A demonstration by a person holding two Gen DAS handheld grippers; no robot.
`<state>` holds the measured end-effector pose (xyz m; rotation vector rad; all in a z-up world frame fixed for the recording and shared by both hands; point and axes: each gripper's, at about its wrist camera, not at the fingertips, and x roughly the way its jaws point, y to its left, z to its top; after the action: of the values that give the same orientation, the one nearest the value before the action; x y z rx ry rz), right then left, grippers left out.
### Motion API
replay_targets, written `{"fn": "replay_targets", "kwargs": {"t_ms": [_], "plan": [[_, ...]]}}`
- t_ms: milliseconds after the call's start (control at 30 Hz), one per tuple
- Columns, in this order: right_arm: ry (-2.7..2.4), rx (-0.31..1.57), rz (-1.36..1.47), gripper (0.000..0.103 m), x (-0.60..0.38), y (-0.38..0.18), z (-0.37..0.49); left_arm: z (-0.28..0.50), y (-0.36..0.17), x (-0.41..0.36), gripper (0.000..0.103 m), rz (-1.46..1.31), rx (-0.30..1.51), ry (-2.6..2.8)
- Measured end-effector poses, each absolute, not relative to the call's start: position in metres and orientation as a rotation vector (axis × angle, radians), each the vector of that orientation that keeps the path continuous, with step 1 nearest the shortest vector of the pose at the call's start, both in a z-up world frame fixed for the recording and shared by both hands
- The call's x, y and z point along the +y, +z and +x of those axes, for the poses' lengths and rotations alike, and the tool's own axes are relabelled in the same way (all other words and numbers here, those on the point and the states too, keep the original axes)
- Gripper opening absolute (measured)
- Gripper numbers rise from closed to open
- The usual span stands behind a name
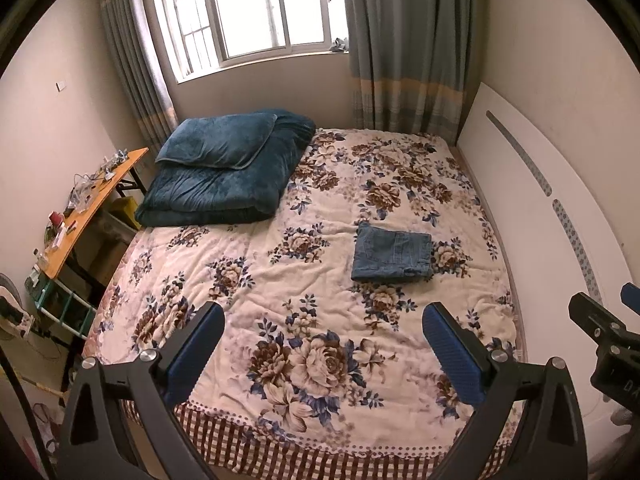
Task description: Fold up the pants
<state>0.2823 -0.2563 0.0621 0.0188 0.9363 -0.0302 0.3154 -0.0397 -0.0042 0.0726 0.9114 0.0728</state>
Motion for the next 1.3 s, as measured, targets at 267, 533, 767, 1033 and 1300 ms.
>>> {"fn": "replay_targets", "kwargs": {"t_ms": [267,533,767,1033,1300], "plan": [[-0.022,0.951,0.016,0.099,-0.251,0.053,0.272,0.310,-0.006,-0.044,0.101,0.062,0.925,0.078],[-0.014,0.957,0.017,0.099,-0.251,0.051,0.274,0.305,-0.008,-0.050,0.101,0.059,0.916,0.072],[-0.010,0.955,0.023,0.099,-0.249,0.050,0.273,0.303,-0.006,-0.053,0.101,0.060,0.906,0.064],[-0.008,0.956,0.029,0.099,-0.247,0.051,0.275,0.304,-0.006,-0.054,0.101,0.059,0.905,0.059],[-0.001,0.955,0.030,0.099,-0.245,0.050,0.275,0.305,-0.003,-0.053,0.101,0.063,0.899,0.064]]}}
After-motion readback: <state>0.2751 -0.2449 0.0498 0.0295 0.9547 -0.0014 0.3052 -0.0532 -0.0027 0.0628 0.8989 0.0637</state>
